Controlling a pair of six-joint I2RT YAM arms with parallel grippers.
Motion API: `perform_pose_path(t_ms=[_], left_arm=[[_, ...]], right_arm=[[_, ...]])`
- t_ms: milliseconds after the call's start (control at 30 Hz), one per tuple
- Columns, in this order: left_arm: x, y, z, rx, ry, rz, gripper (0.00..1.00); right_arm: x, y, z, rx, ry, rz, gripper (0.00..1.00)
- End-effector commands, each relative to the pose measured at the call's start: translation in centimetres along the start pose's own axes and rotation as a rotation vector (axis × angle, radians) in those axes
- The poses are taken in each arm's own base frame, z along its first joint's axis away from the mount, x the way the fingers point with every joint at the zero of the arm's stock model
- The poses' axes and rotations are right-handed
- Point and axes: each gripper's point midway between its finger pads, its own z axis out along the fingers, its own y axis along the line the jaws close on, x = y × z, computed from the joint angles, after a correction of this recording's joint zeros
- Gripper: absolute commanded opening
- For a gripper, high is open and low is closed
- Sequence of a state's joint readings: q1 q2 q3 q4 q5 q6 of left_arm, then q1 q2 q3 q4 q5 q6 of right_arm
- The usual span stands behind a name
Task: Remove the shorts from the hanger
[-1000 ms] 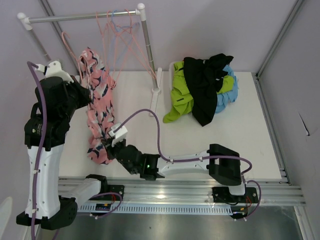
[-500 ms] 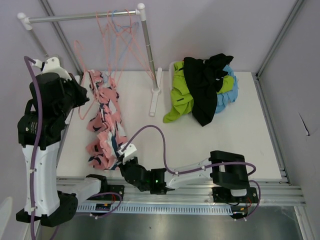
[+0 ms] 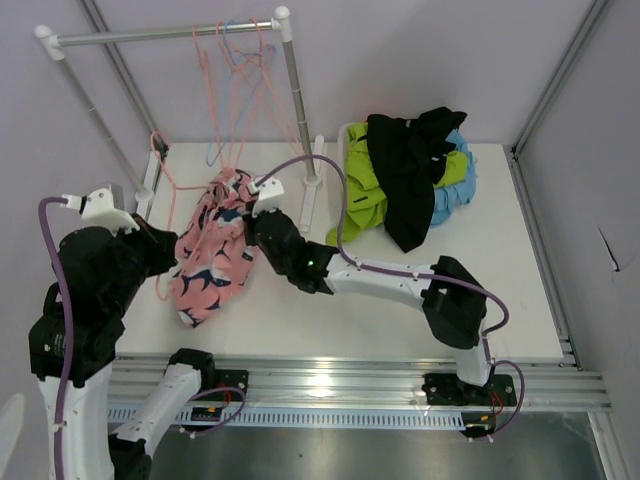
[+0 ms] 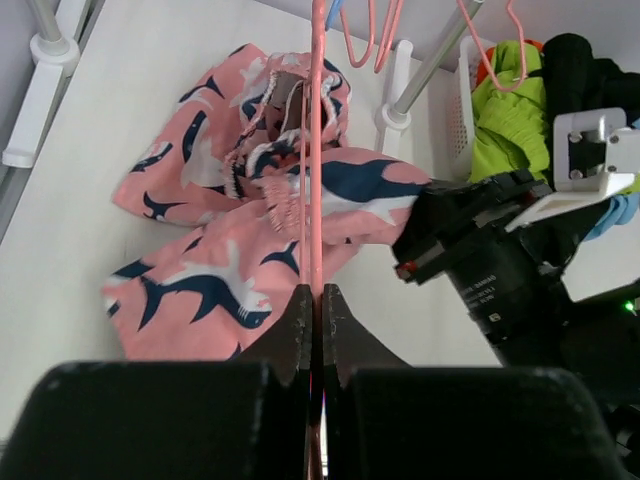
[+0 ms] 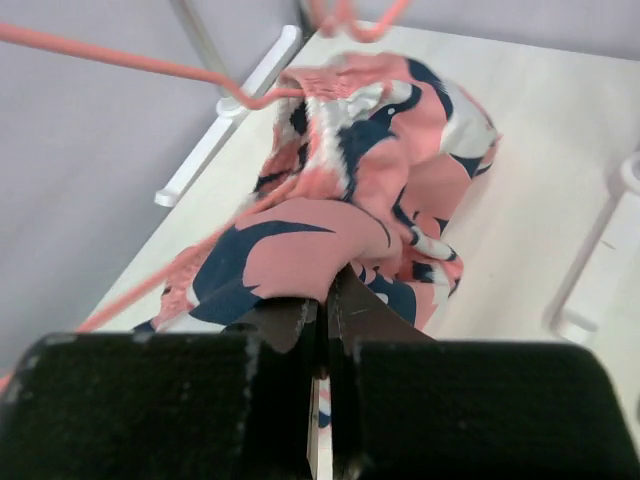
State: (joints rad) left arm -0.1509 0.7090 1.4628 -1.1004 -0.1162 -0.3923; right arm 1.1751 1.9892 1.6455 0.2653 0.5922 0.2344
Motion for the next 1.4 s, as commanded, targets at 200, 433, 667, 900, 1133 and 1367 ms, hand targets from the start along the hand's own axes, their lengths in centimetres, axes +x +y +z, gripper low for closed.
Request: perform_pose_path(t_ms=[200, 433, 667, 900, 1133, 1367], left_arm=[[-9.8, -0.8, 1.1, -0.106, -0.177, 0.082, 0.00], [-14.4, -2.3, 7.0, -0.148, -0.230, 0.147, 0.00], [-18.6, -1.9, 12.1, -0.272, -0.293, 0.203, 0.00], [-19.9, -3.4, 20.6, -0.274, -0.250, 0.214, 0.00], [-20.5, -3.3, 25.2, -0.290, -0.265, 0.209, 0.00], [-17.5, -1.9, 28.5, -0.327, -0.176, 0.211, 0.00]], right_arm=[[9.2, -7.0, -12.6, 0.074, 0.194, 0.067, 0.00], [13.4, -12.6, -20.9, 0.167, 0.247, 0.130, 0.00], [14.9, -16.3, -24.2, 0.209, 0.261, 0.123, 0.00], [15.0, -17.9, -24.8, 0.204, 0.241, 0.144, 0.00], [15.8, -18.2, -24.6, 0.194, 0.255, 0.146, 0.00], [15.8, -18.6, -24.6, 0.199, 0.262, 0.136, 0.00]])
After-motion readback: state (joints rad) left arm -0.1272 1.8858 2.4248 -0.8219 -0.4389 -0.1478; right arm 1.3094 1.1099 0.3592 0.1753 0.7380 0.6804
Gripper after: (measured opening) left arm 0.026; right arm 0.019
